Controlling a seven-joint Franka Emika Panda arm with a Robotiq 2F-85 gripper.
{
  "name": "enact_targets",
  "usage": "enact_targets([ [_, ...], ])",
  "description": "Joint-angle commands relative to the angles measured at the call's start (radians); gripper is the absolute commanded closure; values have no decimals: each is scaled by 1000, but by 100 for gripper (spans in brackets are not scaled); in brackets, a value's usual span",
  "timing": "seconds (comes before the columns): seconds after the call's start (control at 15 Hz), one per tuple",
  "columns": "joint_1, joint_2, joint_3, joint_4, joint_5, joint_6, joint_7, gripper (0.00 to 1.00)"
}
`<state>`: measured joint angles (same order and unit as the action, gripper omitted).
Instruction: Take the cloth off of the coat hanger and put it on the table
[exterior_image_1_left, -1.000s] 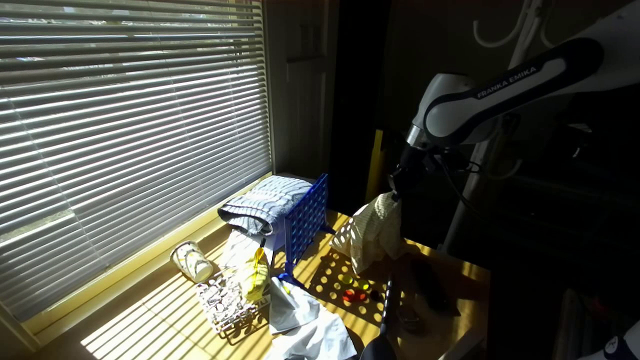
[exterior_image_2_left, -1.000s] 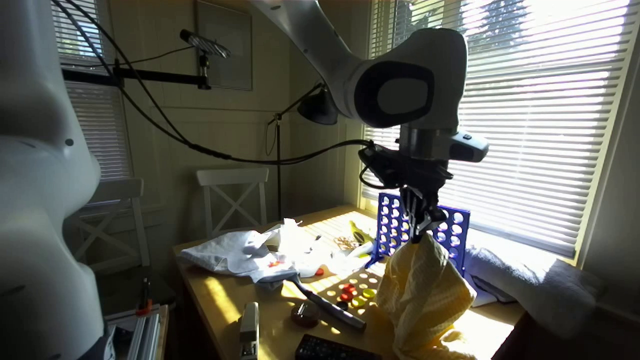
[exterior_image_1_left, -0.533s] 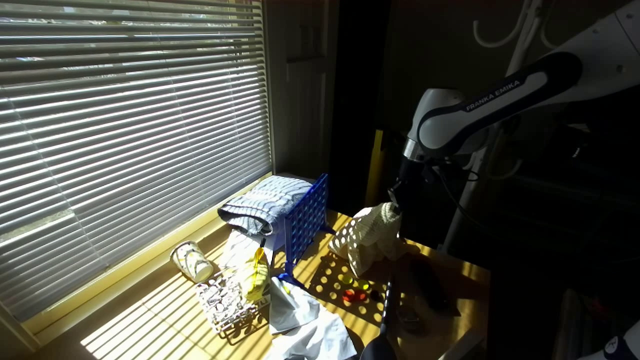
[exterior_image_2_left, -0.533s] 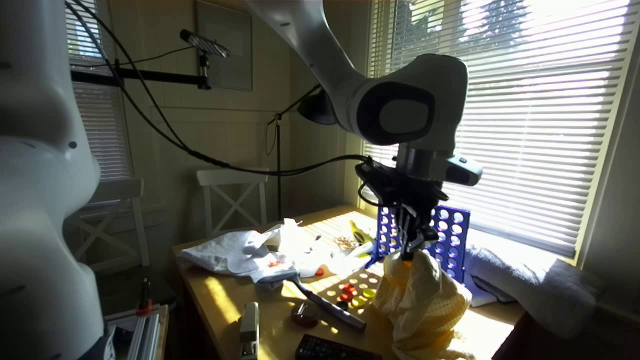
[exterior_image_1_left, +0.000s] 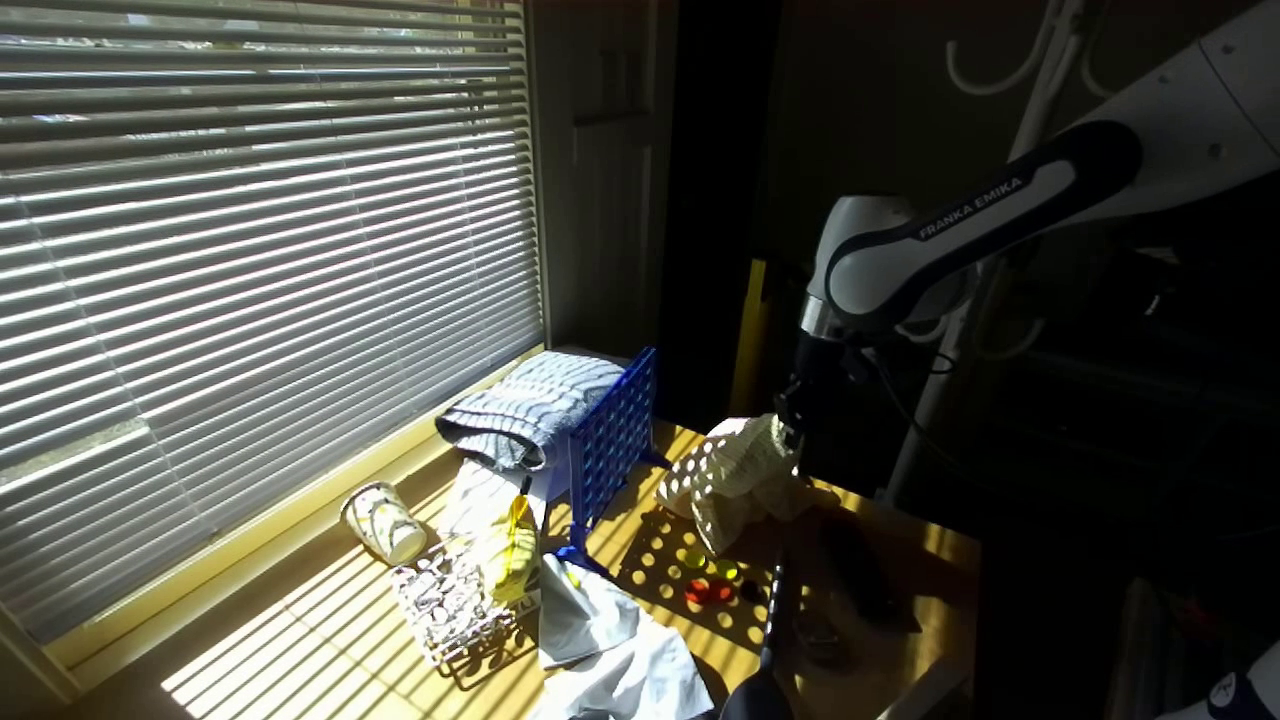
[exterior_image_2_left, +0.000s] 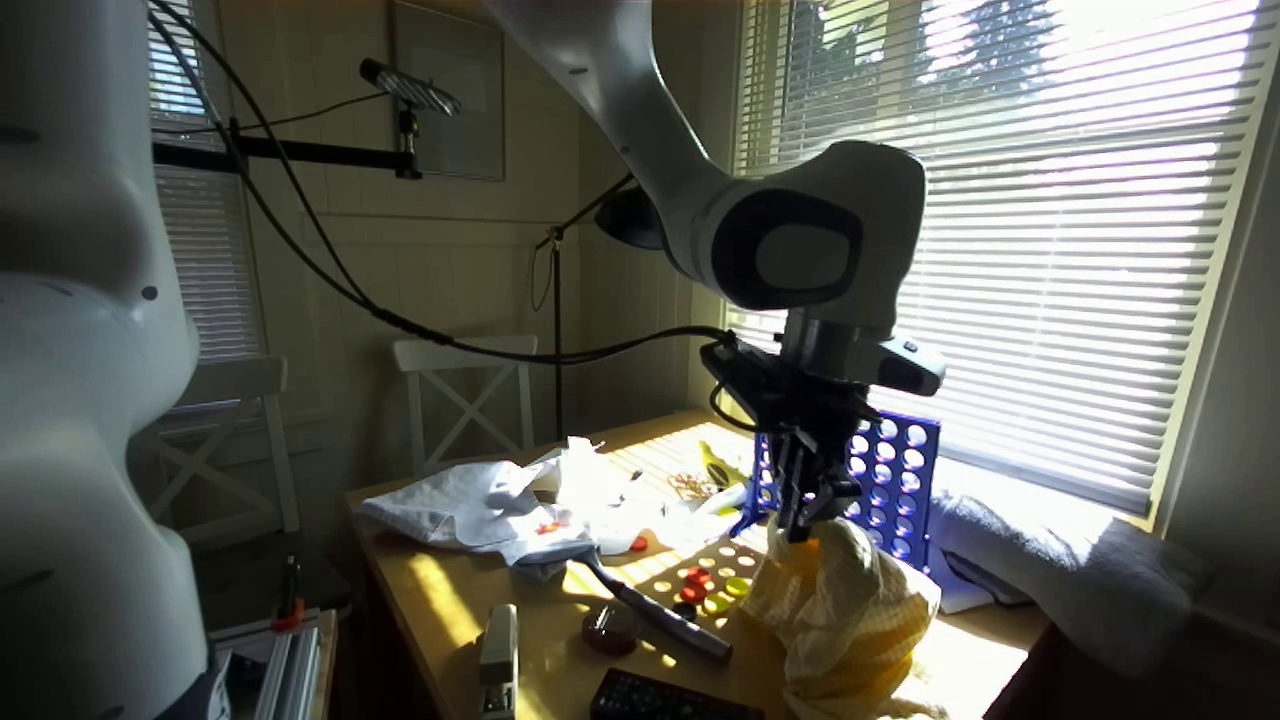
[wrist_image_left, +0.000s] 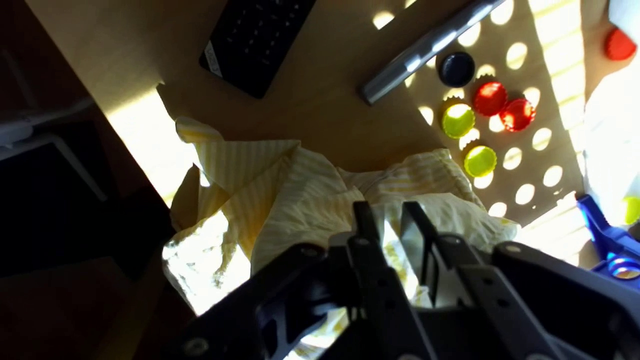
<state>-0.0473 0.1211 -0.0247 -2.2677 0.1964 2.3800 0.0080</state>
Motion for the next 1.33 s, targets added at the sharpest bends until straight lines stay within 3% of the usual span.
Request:
enact_targets([
  [0.0,8,2,3,17,-28,-25,-7,47],
  [0.47,28,-32,18,4,-39,-23,0,1],
  [0.93,50,-105,31,-11,-57,-11,21,0],
  [1.27,53,-158,32,-15,-153,3,60,0],
])
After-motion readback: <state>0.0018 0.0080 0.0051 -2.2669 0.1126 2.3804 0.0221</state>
